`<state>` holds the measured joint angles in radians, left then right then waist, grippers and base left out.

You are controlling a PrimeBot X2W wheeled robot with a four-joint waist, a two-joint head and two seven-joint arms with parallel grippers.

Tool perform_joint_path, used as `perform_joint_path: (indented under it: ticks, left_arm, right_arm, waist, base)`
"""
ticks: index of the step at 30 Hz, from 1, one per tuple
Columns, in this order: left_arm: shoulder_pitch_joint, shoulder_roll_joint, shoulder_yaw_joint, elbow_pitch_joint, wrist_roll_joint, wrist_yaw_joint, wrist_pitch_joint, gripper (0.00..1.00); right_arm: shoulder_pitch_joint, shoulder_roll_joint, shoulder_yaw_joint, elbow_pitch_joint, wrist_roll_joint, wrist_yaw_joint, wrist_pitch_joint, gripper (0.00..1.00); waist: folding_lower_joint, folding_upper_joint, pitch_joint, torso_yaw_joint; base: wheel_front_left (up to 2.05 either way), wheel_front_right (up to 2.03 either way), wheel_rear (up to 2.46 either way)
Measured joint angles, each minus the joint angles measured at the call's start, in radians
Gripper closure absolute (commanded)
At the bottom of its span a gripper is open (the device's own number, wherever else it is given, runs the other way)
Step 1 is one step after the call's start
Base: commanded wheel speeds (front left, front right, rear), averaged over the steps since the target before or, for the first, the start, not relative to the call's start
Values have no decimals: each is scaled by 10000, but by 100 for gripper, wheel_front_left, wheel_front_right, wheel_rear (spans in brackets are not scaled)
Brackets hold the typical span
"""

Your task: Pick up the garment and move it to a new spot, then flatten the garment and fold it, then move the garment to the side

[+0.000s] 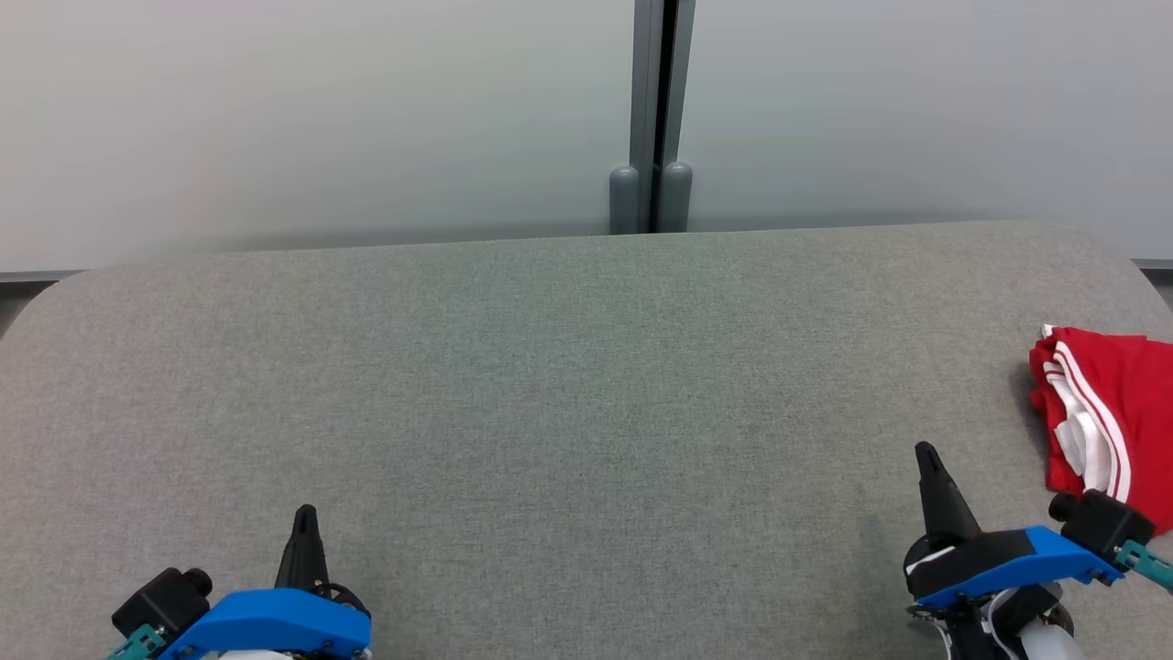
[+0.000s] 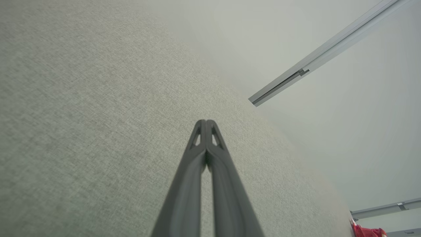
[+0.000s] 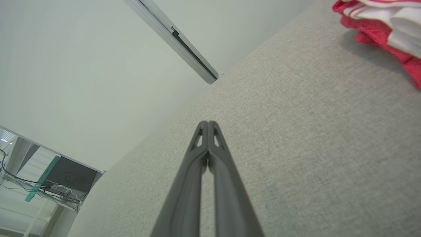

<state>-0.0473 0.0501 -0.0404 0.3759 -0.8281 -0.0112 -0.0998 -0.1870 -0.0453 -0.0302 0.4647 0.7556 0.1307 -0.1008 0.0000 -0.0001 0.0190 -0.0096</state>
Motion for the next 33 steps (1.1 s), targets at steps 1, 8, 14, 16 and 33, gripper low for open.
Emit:
perform_joint_path:
  ticks: [1, 8, 14, 16, 33]
  left_arm:
    - [-11, 0, 17, -21, -125, -31, 31, 100]
    - [-32, 2, 234, -178, -968, -159, 272, 100]
    - [-155, 0, 320, -282, -1657, -255, 460, 100]
    - [-160, 0, 357, -313, -1891, -270, 510, 100]
    - [-225, 0, 688, -591, -3601, -529, 982, 100]
  right_arm:
    - [39, 0, -12, -31, 153, 0, 44, 100]
    - [86, -2, -100, -280, 1081, -2, 286, 100]
    - [142, -4, -169, -466, 1812, -2, 472, 100]
    - [162, -4, -198, -535, 2082, -2, 522, 100]
    - [316, -6, -385, -999, 3944, -2, 991, 100]
  waist:
    - [0, 0, -2, 1]
    - [0, 0, -14, 8]
    - [0, 0, -25, 15]
    - [0, 1, -28, 17]
    - [0, 2, -59, 35]
  base:
    - [0, 0, 0]
    - [0, 0, 0]
    - [0, 0, 0]
    - [0, 0, 0]
    - [0, 0, 0]
